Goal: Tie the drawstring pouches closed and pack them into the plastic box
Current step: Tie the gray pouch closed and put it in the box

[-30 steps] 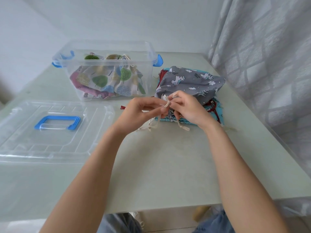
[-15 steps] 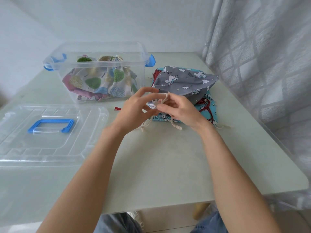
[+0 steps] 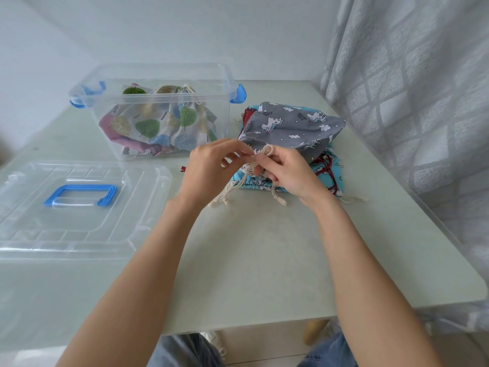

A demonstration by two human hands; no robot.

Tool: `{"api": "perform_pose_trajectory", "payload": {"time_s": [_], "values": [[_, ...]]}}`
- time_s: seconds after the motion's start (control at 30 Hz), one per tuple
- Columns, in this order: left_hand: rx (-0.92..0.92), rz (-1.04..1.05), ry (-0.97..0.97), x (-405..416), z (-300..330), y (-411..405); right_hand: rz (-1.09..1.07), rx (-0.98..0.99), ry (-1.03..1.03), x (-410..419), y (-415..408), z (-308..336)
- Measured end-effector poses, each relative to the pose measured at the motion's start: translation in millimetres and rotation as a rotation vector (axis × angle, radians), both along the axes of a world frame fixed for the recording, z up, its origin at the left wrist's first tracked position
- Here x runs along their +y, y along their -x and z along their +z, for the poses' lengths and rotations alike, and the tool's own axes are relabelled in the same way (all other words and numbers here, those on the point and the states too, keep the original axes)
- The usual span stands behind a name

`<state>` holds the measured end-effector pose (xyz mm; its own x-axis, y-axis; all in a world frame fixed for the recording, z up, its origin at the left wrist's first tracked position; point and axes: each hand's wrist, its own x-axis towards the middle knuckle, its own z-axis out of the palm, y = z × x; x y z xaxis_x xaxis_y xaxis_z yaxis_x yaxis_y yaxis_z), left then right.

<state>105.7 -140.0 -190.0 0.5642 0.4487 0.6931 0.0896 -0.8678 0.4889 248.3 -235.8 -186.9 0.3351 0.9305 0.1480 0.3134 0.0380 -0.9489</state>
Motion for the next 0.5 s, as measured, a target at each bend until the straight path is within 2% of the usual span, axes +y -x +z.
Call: {"api": "perform_pose_trajectory", "payload": {"time_s": [0.1, 0.2, 0.23, 0.4, 0.5], "values": [[-0.110, -0.033, 0.225, -5, 1, -1, 0.013, 0.106, -0.021, -2, 1, 4], [-0.250, -0.175, 0.558, -9, 4, -4, 0.009, 0.166, -0.080, -5, 4, 9], [-0.253, -0.208, 0.613, -9, 5, -4, -0.002, 0.174, -0.096, -6, 4, 10], [-0.038, -0.209, 0.523, -9, 1, -7, -0.021, 0.239, -0.150, -7, 0, 10], [0.021, -0.156, 0.394, -7, 1, -11, -0.010, 0.144, -0.135, -10, -4, 14]]}}
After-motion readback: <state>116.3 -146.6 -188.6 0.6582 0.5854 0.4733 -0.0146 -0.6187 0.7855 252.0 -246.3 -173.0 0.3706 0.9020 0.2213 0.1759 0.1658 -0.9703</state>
